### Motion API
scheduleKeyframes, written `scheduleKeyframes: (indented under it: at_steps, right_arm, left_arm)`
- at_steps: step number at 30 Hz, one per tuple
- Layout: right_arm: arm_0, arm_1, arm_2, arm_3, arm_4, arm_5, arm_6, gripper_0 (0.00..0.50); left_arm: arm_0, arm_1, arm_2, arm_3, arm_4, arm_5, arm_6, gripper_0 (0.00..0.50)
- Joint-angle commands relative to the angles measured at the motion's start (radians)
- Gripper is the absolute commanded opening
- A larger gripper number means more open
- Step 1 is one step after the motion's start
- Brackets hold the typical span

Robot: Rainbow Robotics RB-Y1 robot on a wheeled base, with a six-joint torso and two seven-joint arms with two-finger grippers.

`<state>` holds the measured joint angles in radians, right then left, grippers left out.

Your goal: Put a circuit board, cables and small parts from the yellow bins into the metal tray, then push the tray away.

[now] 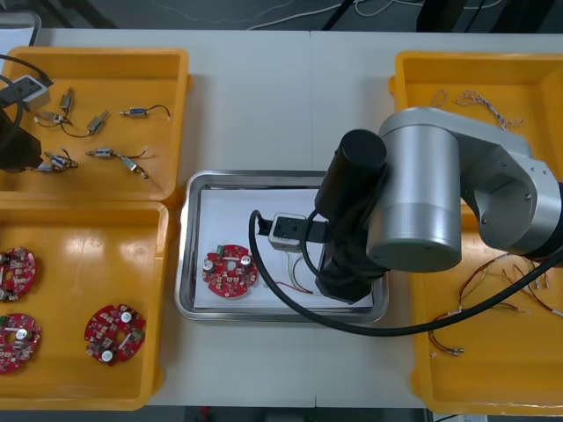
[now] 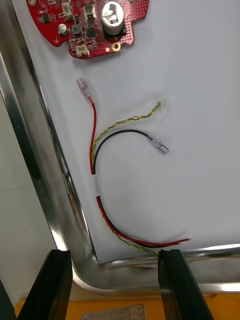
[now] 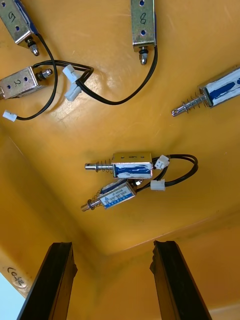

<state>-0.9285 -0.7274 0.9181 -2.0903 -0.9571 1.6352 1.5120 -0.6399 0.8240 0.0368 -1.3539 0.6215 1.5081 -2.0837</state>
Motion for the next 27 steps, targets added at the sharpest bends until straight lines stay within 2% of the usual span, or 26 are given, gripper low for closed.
scheduleKeyframes:
  at_steps: [1,4,9,15,27]
  right_arm:
    - [-0.032,-0.027,-0.128,-0.034,-0.055,0.064,-0.004,0.500]
    - [-0.027,-0.037,-0.189,-0.034,-0.084,0.109,-0.018,0.500]
    - [0.000,-0.052,-0.289,-0.048,-0.120,0.170,-0.119,0.500]
    - [0.068,-0.076,-0.420,-0.100,-0.130,0.232,-0.225,0.500]
    - [0.223,-0.159,-0.621,-0.197,-0.123,0.261,-0.394,0.500]
  left_arm:
    - [-0.043,-0.020,0.026,0.006,-0.019,-0.022,-0.173,0.464]
    - [-0.043,-0.026,0.026,0.010,-0.028,-0.025,-0.185,0.463]
    - [-0.043,-0.032,0.026,0.045,-0.032,-0.060,-0.239,0.465]
    - [-0.041,-0.032,0.025,0.058,-0.023,-0.072,-0.260,0.460]
    - [-0.038,-0.032,-0.005,0.094,-0.035,-0.154,-0.292,0.451]
